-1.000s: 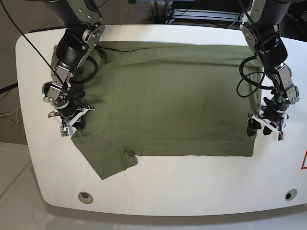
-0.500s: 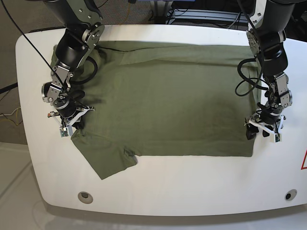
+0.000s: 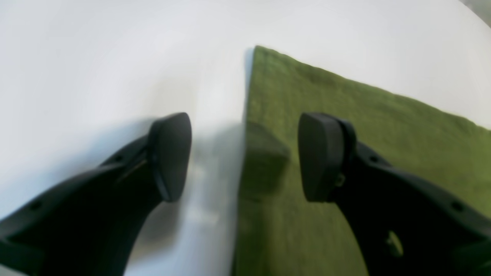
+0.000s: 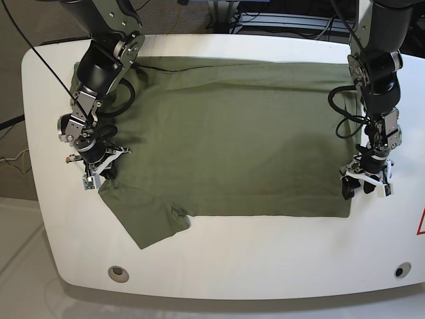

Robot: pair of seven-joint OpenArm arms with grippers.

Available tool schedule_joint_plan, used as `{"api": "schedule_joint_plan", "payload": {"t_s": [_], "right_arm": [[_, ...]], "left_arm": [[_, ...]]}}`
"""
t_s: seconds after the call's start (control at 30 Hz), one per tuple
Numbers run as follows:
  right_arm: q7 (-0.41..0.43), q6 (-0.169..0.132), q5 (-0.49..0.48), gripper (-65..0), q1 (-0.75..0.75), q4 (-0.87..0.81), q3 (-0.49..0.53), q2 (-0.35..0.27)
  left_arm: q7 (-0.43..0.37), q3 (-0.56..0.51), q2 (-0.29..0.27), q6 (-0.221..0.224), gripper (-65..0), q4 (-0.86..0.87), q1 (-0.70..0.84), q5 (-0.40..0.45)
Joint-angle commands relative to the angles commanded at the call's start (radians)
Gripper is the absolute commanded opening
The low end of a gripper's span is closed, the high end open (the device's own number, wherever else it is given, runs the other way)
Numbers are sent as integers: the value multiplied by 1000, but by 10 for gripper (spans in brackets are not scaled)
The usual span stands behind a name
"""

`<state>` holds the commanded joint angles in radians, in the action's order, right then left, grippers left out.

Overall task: Fold the T-shirt properly
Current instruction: 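Close the left gripper on the shirt side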

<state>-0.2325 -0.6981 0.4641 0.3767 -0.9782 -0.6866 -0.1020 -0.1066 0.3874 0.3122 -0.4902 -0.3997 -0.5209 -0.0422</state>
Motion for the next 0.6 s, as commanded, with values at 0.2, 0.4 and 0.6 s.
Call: {"api": "schedule_joint_plan", "payload": {"t_s": [0.2, 0.4, 0.6], "right_arm": [[0, 0, 0, -650, 0, 0, 0, 0], [0, 0, 0, -650, 0, 0, 0, 0], [0, 0, 0, -650, 2, 0, 0, 0]], "left_arm": [[2, 0, -37, 0, -234, 0, 5, 0], [38, 0, -41, 0, -234, -2, 6, 0], [83, 0, -43, 0, -236, -2, 6, 0]]}}
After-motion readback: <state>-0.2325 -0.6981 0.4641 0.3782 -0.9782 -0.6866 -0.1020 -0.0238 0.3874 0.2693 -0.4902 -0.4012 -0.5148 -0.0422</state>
